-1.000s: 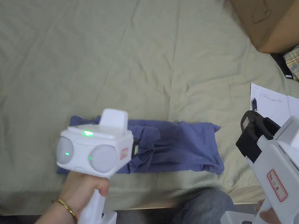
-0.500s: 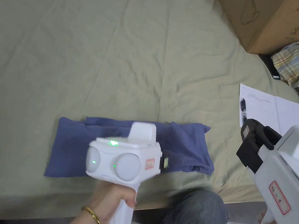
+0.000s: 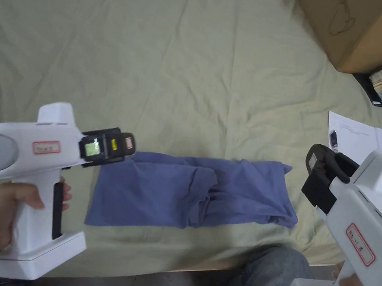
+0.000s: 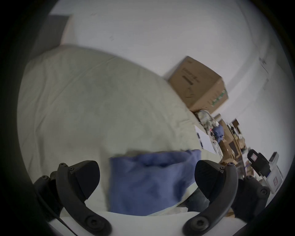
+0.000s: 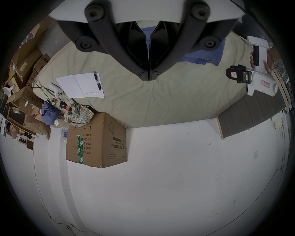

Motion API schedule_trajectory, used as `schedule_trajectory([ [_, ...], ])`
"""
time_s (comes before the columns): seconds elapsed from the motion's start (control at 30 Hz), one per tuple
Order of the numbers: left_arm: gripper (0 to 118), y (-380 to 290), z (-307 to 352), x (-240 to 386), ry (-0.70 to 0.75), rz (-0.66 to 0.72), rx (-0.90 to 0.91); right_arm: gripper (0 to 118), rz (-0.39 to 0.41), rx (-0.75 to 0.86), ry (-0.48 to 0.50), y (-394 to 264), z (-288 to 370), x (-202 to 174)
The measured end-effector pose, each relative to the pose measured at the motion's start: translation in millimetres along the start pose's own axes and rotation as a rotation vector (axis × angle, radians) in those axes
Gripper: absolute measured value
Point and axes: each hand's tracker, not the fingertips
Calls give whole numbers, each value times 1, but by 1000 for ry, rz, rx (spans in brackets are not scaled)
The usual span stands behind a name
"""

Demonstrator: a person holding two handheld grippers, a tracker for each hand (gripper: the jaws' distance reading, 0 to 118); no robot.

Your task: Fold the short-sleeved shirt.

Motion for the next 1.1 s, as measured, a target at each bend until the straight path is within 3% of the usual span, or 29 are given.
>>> schedule_trajectory([
  [0.23,118,-30,-26,-60,-222,201,-141,0,23,-31,-15,0,-7,-6],
  [0.33,113,-37,-50,-70,-185,239,-206,0,32,-43,-20,1,-10,-7],
  [0.43,70,-42,-58,-67,-185,231,-196,0,36,-51,-22,0,-10,-8],
  [0.57,23,-41,-61,-54,-144,209,-208,0,38,-61,-19,-1,-10,-10],
  [0.73,17,-25,-54,-28,20,263,-254,0,43,-61,-8,0,-9,-14],
  [0.87,16,-15,-15,4,60,244,-227,0,35,-48,3,3,-7,-14],
  [0.93,16,-8,4,0,83,272,-217,0,28,-46,10,4,-7,-14],
  [0.97,16,-4,8,-36,126,284,-201,0,26,-44,11,4,-6,-14],
  [1.1,16,17,55,-50,301,292,-147,0,24,-38,26,4,-5,-14],
])
